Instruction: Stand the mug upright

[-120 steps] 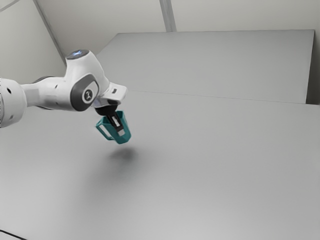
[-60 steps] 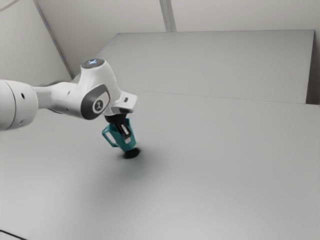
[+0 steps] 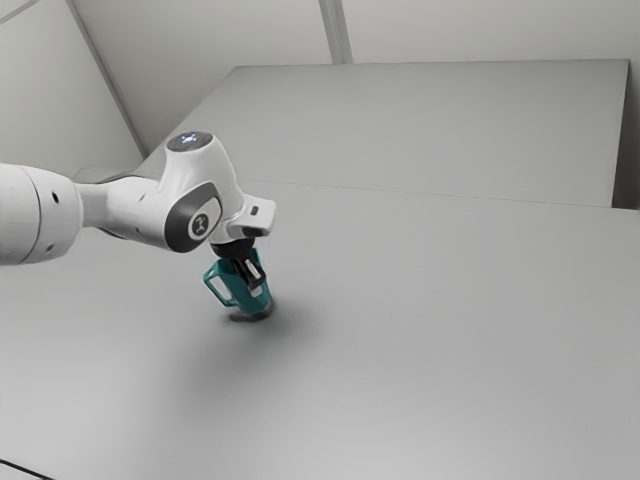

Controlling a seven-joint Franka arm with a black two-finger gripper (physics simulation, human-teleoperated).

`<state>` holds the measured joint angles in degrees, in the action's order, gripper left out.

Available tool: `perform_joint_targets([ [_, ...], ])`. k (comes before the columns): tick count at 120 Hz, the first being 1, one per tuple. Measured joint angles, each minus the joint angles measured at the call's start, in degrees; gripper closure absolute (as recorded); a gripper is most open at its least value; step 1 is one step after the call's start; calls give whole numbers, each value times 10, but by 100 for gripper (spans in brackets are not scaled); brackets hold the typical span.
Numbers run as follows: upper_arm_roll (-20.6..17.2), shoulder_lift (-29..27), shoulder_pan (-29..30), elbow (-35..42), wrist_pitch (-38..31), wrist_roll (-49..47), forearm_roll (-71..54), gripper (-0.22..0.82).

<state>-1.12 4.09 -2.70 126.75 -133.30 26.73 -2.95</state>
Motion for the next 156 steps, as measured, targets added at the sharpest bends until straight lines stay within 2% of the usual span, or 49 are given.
perform_joint_targets([
  [45, 0, 0, 1, 0, -4, -9, 5, 51],
  [68, 0, 0, 1, 0, -5, -12, 6, 43],
  [100, -1, -6, -1, -2, -3, -16, 9, 39],
  [156, -4, -30, -3, -11, 11, -27, 34, 37],
])
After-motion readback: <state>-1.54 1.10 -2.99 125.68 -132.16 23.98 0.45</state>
